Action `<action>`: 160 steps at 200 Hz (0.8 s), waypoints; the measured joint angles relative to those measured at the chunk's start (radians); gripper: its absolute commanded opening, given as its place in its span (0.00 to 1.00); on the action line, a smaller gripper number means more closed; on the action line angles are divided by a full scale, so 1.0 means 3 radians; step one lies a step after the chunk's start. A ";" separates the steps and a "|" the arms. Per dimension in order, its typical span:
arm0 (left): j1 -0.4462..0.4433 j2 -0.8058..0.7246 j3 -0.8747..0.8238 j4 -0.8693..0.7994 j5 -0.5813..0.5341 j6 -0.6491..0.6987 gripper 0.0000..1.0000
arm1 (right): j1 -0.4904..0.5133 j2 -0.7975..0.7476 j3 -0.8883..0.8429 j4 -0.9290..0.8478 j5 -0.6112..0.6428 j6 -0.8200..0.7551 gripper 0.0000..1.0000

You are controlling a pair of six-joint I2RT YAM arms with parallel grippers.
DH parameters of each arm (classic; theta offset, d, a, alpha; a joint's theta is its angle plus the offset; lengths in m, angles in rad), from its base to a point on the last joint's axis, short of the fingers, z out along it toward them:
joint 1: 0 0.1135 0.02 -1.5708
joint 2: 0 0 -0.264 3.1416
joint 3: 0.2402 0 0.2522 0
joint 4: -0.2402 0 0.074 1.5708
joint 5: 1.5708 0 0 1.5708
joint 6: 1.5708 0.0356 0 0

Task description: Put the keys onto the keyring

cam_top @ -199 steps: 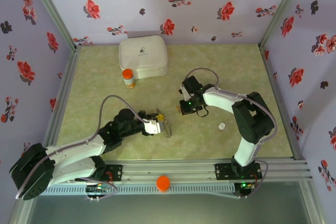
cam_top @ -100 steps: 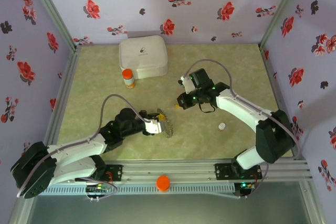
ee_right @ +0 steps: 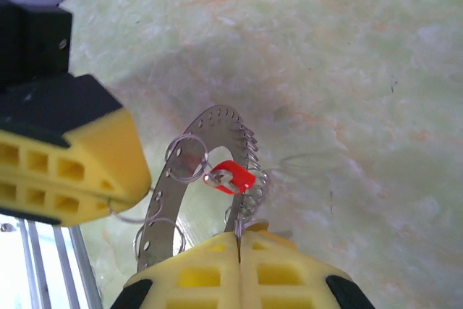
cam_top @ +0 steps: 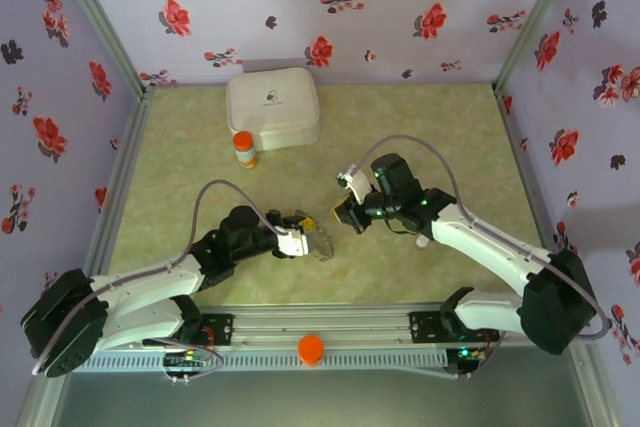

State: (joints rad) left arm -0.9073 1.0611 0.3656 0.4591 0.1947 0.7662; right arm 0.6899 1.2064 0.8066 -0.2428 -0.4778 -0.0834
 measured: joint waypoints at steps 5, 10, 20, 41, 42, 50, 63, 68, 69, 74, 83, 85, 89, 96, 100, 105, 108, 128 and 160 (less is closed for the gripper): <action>0.0000 0.0001 0.0001 0.0000 0.0000 0.0000 0.00 | 0.0018 -0.0038 -0.0018 0.0000 0.0017 -0.0061 0.00; 0.0000 0.0005 0.0001 0.0000 0.0001 0.0001 0.00 | 0.0036 -0.0075 -0.0031 -0.0004 0.0025 -0.0117 0.00; 0.0000 0.0013 0.0005 0.0001 0.0004 0.0001 0.00 | 0.0072 -0.0146 -0.0043 -0.0004 0.0039 -0.0220 0.00; -0.0003 0.0046 0.0019 0.0011 0.0027 0.0005 0.00 | 0.0126 -0.0252 -0.0043 -0.0015 0.0047 -0.0381 0.00; -0.0003 0.0047 0.0019 0.0011 0.0027 0.0008 0.00 | 0.0127 -0.0254 -0.0043 -0.0018 0.0047 -0.0390 0.00; -0.0004 0.0061 0.0025 0.0015 0.0032 0.0023 0.00 | 0.0150 -0.0271 -0.0039 -0.0051 0.0047 -0.0449 0.00; -0.0009 0.0074 0.0036 0.0020 0.0039 0.0062 0.00 | 0.0196 -0.0268 -0.0022 -0.0127 0.0062 -0.0546 0.00; -0.0013 0.0076 0.0042 0.0022 0.0046 0.0079 0.00 | 0.0219 -0.0266 -0.0013 -0.0160 0.0078 -0.0586 0.00; -0.0013 0.0078 0.0043 0.0022 0.0046 0.0083 0.00 | 0.0223 -0.0266 -0.0011 -0.0167 0.0079 -0.0594 0.00; -0.0015 0.0083 0.0048 0.0022 0.0050 0.0098 0.00 | 0.0252 -0.0266 -0.0003 -0.0206 0.0099 -0.0636 0.00; -0.0017 0.0094 0.0061 0.0022 0.0051 0.0131 0.00 | 0.0303 -0.0263 0.0014 -0.0258 0.0135 -0.0731 0.00; -0.0018 0.0095 0.0062 0.0020 0.0051 0.0137 0.00 | 0.0315 -0.0264 0.0017 -0.0270 0.0151 -0.0755 0.00; -0.0018 0.0100 0.0066 0.0022 0.0051 0.0151 0.00 | 0.0338 -0.0263 0.0020 -0.0285 0.0184 -0.0799 0.00; -0.0018 0.0108 0.0070 0.0022 0.0052 0.0175 0.00 | 0.0374 -0.0263 0.0023 -0.0300 0.0235 -0.0870 0.00; -0.0018 0.0109 0.0072 0.0019 0.0053 0.0182 0.00 | 0.0389 -0.0264 0.0023 -0.0308 0.0263 -0.0902 0.00; -0.0018 0.0109 0.0075 0.0017 0.0061 0.0195 0.00 | 0.0413 -0.0264 0.0023 -0.0314 0.0305 -0.0964 0.00; -0.0018 0.0109 0.0076 0.0017 0.0064 0.0203 0.00 | 0.0425 -0.0264 0.0023 -0.0317 0.0328 -0.0994 0.00; -0.0018 0.0109 0.0090 0.0000 0.0108 0.0243 0.00 | 0.0483 -0.0298 0.0022 -0.0304 0.0483 -0.1203 0.00; -0.0018 0.0109 0.0131 -0.0023 0.0181 0.0276 0.00 | 0.0539 -0.0479 -0.0025 -0.0164 0.0601 -0.1509 0.00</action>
State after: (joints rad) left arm -0.9127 1.0939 0.4049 0.4522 0.2489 0.8490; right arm 0.8516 1.0626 0.7990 -0.2920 -0.2974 -0.5362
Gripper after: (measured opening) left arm 0.061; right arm 0.064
